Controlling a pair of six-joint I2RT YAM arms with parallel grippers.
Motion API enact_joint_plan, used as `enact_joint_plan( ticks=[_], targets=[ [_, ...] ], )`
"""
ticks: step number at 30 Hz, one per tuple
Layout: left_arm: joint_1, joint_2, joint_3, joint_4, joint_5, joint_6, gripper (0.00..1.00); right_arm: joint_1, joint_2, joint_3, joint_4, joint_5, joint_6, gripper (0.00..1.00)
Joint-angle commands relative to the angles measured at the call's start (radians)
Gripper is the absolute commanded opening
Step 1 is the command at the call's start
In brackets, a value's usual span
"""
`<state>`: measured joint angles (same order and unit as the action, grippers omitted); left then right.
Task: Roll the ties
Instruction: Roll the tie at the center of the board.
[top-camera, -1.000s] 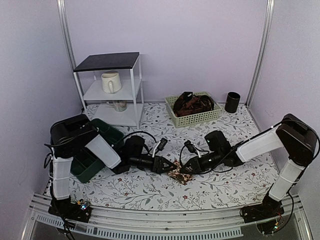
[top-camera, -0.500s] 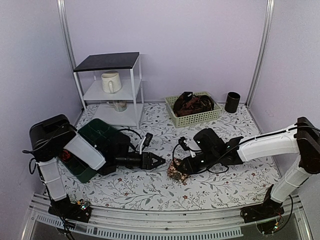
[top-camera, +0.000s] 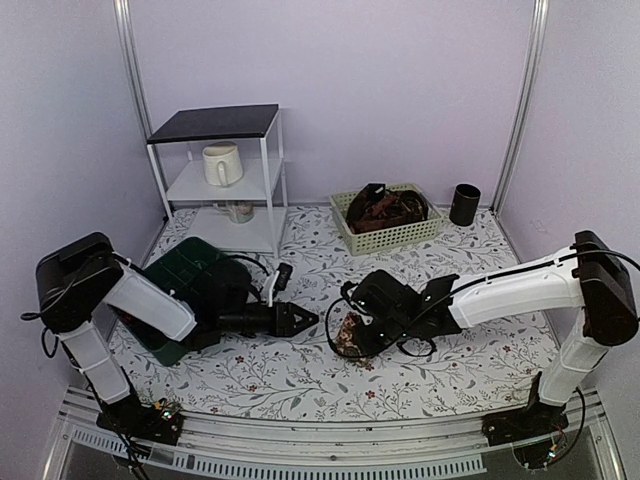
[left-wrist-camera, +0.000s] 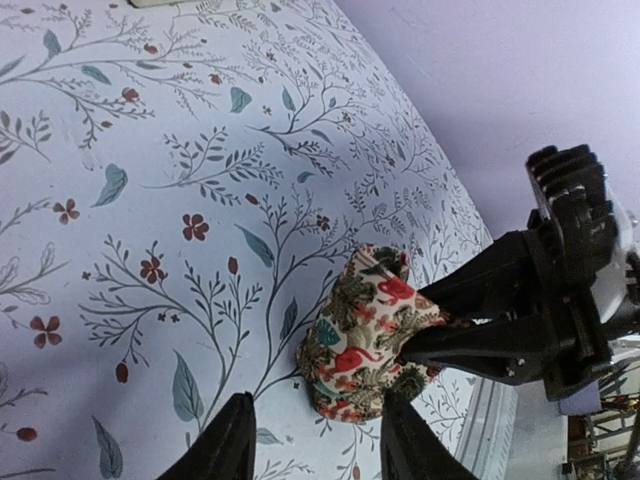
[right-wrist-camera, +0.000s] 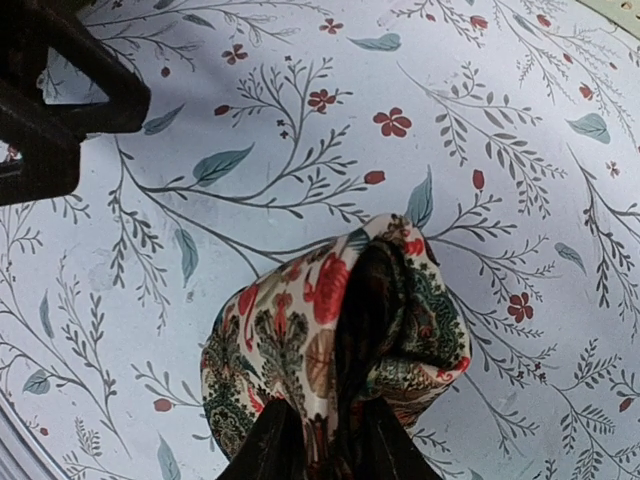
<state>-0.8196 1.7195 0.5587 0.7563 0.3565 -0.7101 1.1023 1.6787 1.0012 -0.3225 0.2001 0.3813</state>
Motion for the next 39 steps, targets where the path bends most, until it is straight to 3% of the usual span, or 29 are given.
enact_joint_plan(
  ticks=[1,9,14,18,21,23,28,39],
  targets=[
    [0.0,0.051,-0.04,0.06,0.048,-0.022,0.41,0.007,0.042,-0.041,0.014,-0.041,0.026,0.27],
    [-0.033,0.162,-0.061,0.276,0.152,-0.094,0.37,0.04,0.021,-0.077,0.057,-0.063,0.009,0.31],
    [-0.04,0.168,-0.052,0.301,0.174,-0.063,0.33,0.064,0.02,-0.07,0.043,-0.023,0.008,0.3],
    [-0.03,0.141,-0.073,0.344,0.196,0.184,0.42,0.09,0.004,-0.093,0.073,-0.023,-0.014,0.3],
    [-0.028,0.125,-0.106,0.39,0.225,0.432,0.56,0.11,-0.001,-0.101,0.083,-0.011,-0.037,0.3],
    [-0.02,0.137,-0.086,0.345,0.281,0.513,0.62,0.126,-0.001,-0.101,0.087,0.006,-0.054,0.3],
    [-0.013,0.19,-0.064,0.327,0.349,0.635,0.74,0.172,0.003,-0.109,0.101,0.058,-0.092,0.3],
    [-0.01,0.235,-0.015,0.277,0.474,0.8,0.8,0.247,0.036,-0.109,0.105,0.111,-0.121,0.3]
  ],
)
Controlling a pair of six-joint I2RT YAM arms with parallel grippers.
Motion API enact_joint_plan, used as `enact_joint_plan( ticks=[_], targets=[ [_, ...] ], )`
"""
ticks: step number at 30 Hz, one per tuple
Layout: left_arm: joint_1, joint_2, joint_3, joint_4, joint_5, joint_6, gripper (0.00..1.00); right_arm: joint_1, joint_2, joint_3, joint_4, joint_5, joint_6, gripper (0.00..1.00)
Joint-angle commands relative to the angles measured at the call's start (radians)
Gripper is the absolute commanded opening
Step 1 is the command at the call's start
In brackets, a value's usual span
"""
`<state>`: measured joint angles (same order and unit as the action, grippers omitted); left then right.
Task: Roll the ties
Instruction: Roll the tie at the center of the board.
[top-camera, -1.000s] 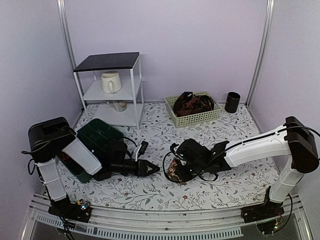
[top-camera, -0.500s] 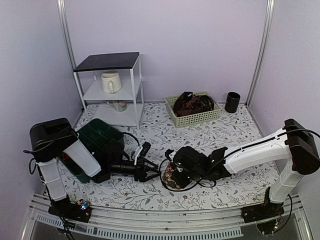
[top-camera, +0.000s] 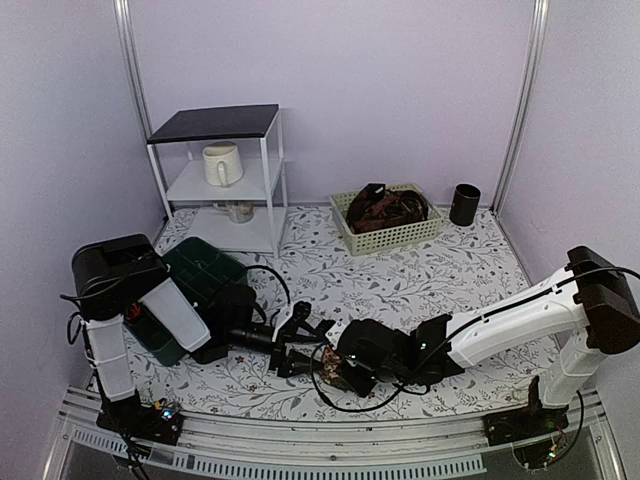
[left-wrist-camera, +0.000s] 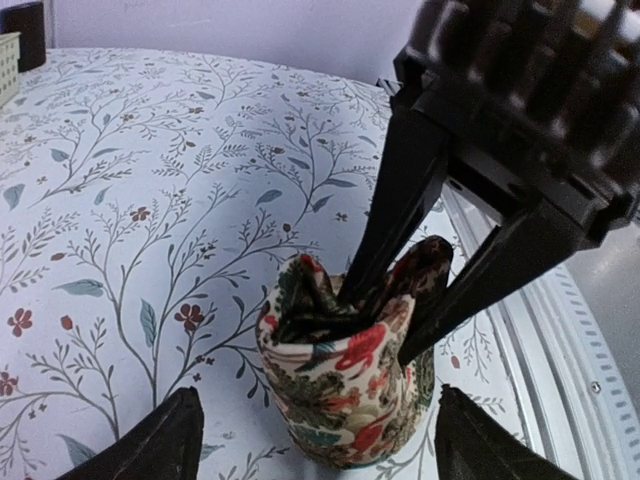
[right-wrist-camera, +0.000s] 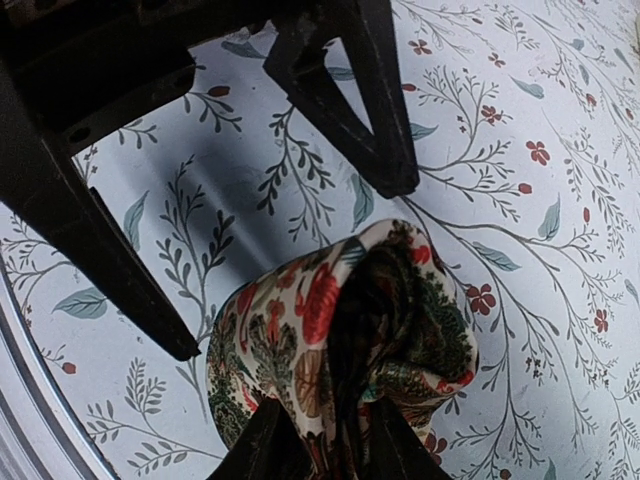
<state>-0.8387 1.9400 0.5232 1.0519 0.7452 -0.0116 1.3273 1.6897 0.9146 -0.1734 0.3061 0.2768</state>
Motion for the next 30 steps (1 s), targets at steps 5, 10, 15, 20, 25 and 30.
enact_joint_plan(
  ticks=[5,10,15,20,25,30],
  targets=[
    [0.008,0.054,0.063,-0.093,0.147,0.157,0.79,0.046,0.021,-0.022,-0.045,0.03,-0.018,0.29],
    [0.004,0.09,0.09,-0.096,0.159,0.166,0.77,0.065,0.025,-0.015,-0.052,0.052,-0.021,0.29],
    [-0.009,0.116,0.117,-0.097,0.177,0.177,0.67,0.077,0.036,-0.01,-0.054,0.059,-0.027,0.29],
    [-0.038,0.14,0.113,-0.07,0.171,0.181,0.55,0.08,0.034,-0.01,-0.053,0.053,-0.021,0.3],
    [-0.06,0.162,0.089,-0.039,0.114,0.195,0.43,0.08,-0.004,-0.019,-0.047,0.047,0.006,0.42],
    [-0.071,0.167,0.076,-0.01,0.084,0.196,0.43,0.08,-0.081,-0.048,-0.017,0.027,0.034,0.59]
  ],
)
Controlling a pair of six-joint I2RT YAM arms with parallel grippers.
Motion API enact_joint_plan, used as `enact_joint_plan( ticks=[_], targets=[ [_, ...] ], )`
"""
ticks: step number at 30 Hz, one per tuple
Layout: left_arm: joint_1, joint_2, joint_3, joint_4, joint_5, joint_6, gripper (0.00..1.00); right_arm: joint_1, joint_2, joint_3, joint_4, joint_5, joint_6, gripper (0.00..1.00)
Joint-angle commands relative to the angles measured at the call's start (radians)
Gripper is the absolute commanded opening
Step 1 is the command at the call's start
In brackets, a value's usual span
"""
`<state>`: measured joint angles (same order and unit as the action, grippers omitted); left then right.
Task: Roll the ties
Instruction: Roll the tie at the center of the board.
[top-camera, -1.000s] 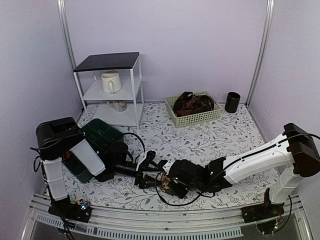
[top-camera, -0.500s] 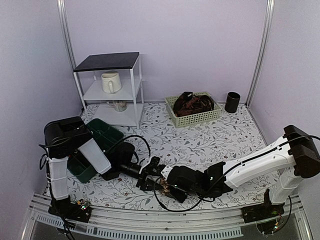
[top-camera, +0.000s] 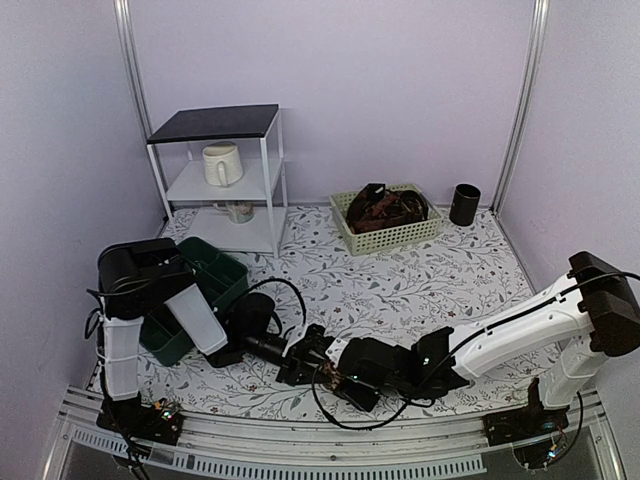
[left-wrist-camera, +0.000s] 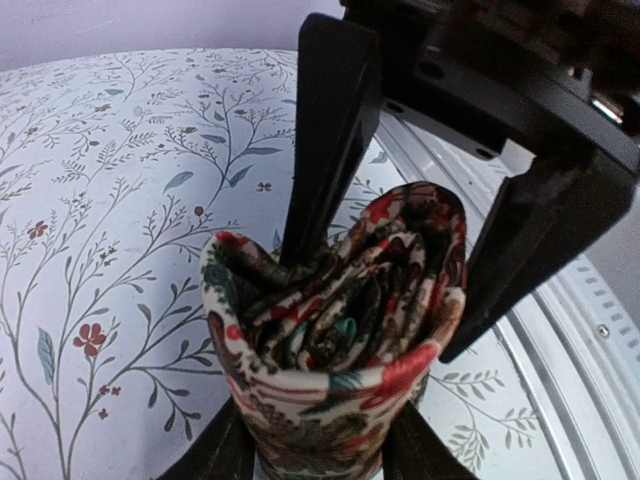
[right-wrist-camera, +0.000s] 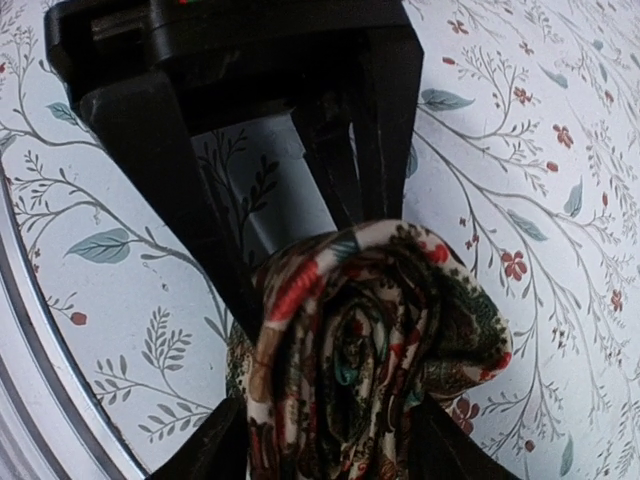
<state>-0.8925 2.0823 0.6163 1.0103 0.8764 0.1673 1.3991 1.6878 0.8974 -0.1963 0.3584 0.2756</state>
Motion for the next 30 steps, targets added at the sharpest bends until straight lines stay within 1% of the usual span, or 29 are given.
enact_joint_plan(
  ticks=[1,4,7,10,16,19,20,25,30],
  targets=[
    [-0.019,0.025,-0.018,0.034,-0.05,0.017,0.43,0.009,-0.096,-0.039,0.011,-0.025,0.04,0.63],
    [-0.022,0.031,-0.016,0.035,-0.057,0.02,0.42,0.009,-0.148,-0.058,0.024,-0.019,0.056,0.75],
    [-0.024,0.037,-0.011,0.037,-0.06,0.021,0.41,0.008,-0.194,-0.076,0.037,-0.015,0.061,0.84],
    [-0.025,0.039,-0.009,0.043,-0.063,0.018,0.41,0.005,-0.233,-0.096,0.055,-0.005,0.061,0.99],
    [-0.025,0.041,-0.007,0.052,-0.07,0.015,0.41,-0.048,-0.235,-0.132,0.084,-0.017,0.042,1.0],
    [-0.025,0.042,-0.003,0.051,-0.073,0.013,0.41,-0.112,-0.245,-0.164,0.137,-0.076,0.017,1.0],
    [-0.025,0.043,-0.002,0.049,-0.072,0.013,0.41,-0.135,-0.253,-0.169,0.147,-0.106,0.01,1.0],
    [-0.025,0.043,0.005,0.029,-0.077,0.017,0.41,-0.278,-0.302,-0.223,0.245,-0.401,-0.005,1.0],
    [-0.025,0.045,0.009,0.025,-0.082,0.018,0.41,-0.358,-0.256,-0.259,0.309,-0.526,-0.019,1.0]
  ],
)
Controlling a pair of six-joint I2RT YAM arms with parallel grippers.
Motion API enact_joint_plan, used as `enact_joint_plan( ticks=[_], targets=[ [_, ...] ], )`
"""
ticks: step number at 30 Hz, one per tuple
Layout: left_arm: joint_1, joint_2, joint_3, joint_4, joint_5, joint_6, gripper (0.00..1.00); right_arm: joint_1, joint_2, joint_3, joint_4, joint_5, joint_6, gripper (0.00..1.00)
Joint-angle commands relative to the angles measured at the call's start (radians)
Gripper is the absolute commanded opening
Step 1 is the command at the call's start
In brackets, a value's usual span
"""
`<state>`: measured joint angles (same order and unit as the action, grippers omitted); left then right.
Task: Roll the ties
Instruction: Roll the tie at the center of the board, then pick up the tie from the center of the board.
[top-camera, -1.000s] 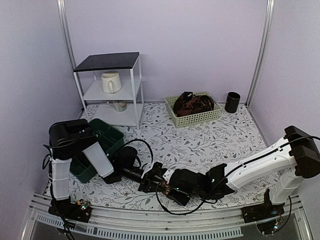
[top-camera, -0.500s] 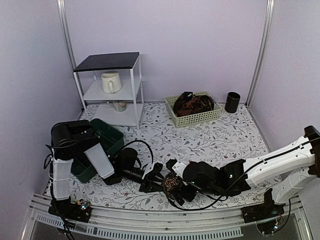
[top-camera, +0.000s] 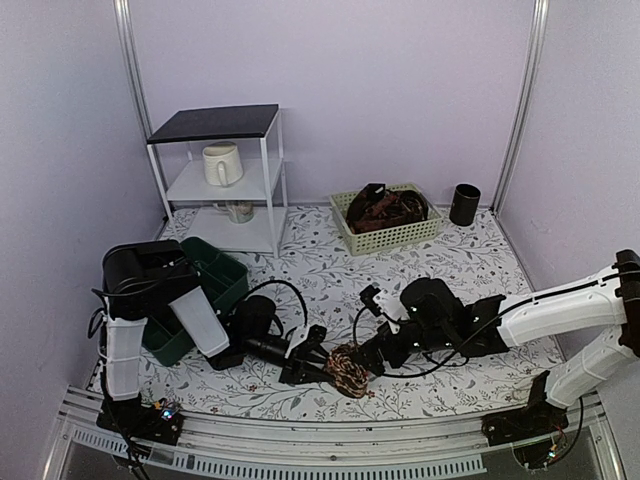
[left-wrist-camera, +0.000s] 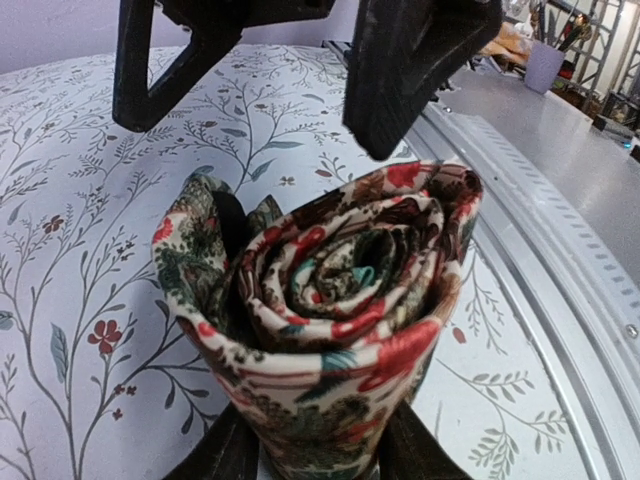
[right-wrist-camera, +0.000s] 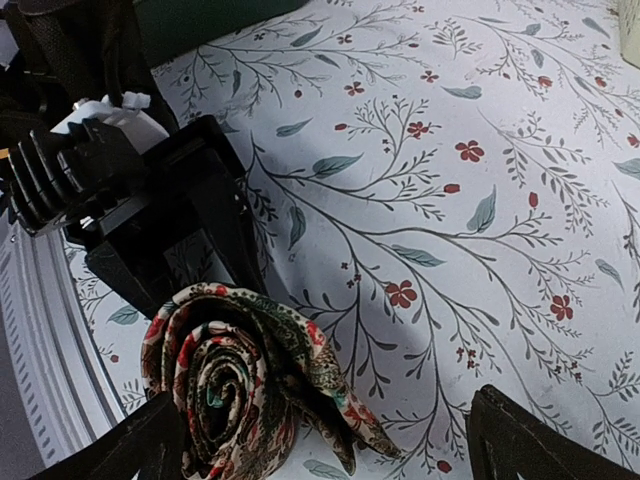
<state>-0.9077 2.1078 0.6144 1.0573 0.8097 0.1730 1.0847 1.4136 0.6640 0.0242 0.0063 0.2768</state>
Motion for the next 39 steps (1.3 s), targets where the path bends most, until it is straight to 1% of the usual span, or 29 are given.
enact_joint_plan(
  ticks=[1,4,7,11,15,20,23,29,35,39],
  targets=[
    [-0.01,0.022,0.012,-0.023,-0.016,0.012,0.4,-0.05,0.033,-0.025,0.097,-0.199,-0.029,1.0],
    [-0.01,0.024,0.019,-0.031,-0.021,0.011,0.4,-0.056,0.053,-0.004,0.098,-0.258,-0.047,1.0],
    [-0.01,0.024,0.024,-0.039,-0.022,0.012,0.4,-0.066,0.08,0.016,0.097,-0.282,-0.057,1.0],
    [-0.01,0.029,0.032,-0.046,-0.026,0.009,0.4,-0.081,0.155,0.063,0.071,-0.326,-0.061,1.0],
    [-0.01,0.029,0.038,-0.057,-0.03,0.007,0.39,-0.079,0.159,0.073,0.047,-0.335,-0.057,1.0],
    [-0.01,0.027,0.038,-0.061,-0.038,0.007,0.38,-0.059,0.138,0.071,-0.007,-0.234,-0.025,1.0],
    [-0.01,0.03,0.038,-0.06,-0.041,0.006,0.38,-0.031,0.154,0.099,-0.065,-0.175,-0.015,1.0],
    [-0.01,0.031,0.035,-0.051,-0.044,-0.003,0.37,0.031,0.191,0.141,-0.118,-0.063,-0.002,1.0],
    [-0.01,0.034,0.034,-0.049,-0.044,-0.01,0.37,0.064,0.231,0.158,-0.12,-0.03,-0.013,0.99],
    [-0.011,0.032,0.031,-0.045,-0.043,-0.013,0.37,0.079,0.243,0.165,-0.135,0.027,-0.013,0.98]
  ],
)
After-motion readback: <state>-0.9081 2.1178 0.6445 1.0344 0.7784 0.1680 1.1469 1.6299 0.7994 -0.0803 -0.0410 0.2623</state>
